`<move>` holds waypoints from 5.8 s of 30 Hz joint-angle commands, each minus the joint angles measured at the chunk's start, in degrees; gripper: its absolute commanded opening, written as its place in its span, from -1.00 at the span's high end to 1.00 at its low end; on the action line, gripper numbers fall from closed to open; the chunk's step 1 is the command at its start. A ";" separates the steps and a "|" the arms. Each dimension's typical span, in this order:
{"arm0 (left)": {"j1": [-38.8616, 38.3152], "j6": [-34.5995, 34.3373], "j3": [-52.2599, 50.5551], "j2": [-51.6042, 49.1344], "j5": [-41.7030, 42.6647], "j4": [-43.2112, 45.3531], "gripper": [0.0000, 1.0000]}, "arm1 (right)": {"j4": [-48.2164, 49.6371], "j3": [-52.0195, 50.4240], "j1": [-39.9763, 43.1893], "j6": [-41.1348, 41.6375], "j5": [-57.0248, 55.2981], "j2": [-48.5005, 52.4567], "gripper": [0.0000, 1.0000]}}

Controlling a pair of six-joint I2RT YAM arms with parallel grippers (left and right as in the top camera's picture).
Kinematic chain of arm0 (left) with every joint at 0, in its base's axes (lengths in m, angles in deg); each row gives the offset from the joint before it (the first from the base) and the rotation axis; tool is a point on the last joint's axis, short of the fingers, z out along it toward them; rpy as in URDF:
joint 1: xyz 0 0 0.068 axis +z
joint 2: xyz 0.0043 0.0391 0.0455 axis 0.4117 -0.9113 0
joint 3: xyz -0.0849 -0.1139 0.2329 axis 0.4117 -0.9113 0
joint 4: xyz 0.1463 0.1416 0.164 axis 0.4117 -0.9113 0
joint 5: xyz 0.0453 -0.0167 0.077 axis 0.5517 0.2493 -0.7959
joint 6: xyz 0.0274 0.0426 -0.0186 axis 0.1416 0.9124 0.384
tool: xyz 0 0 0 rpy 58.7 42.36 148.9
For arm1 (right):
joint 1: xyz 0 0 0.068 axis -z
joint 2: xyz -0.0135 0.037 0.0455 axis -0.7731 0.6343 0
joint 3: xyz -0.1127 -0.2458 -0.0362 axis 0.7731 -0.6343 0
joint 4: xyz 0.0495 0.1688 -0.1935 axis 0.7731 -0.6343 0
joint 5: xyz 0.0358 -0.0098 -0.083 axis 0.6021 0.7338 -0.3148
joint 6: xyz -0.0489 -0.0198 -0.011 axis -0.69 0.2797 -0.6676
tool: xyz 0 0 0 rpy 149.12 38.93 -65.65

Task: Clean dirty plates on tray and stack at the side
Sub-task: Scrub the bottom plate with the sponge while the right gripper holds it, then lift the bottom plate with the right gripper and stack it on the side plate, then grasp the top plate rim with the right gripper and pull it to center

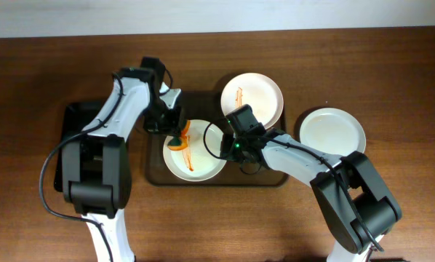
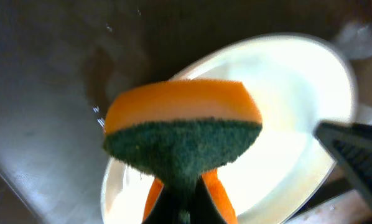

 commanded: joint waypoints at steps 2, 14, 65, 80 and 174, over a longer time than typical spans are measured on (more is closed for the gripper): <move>-3.69 0.94 -11.37 0.46 1.25 9.57 1.00 | -0.39 -0.42 0.24 0.00 0.28 2.10 0.92; -8.79 29.53 -17.33 0.46 5.49 2.97 1.00 | -0.20 -0.42 0.24 -0.26 0.28 2.12 0.92; -4.48 -10.05 -7.04 1.01 -20.00 2.82 1.00 | -0.61 -0.42 0.13 -0.66 0.31 2.19 0.92; -3.76 -7.72 13.22 1.77 -17.46 2.36 1.00 | -0.59 -0.42 0.13 -0.66 0.22 2.19 0.92; -3.74 -7.76 19.93 1.51 -17.46 -7.67 1.00 | -21.79 18.38 17.62 -3.19 -9.22 7.87 0.49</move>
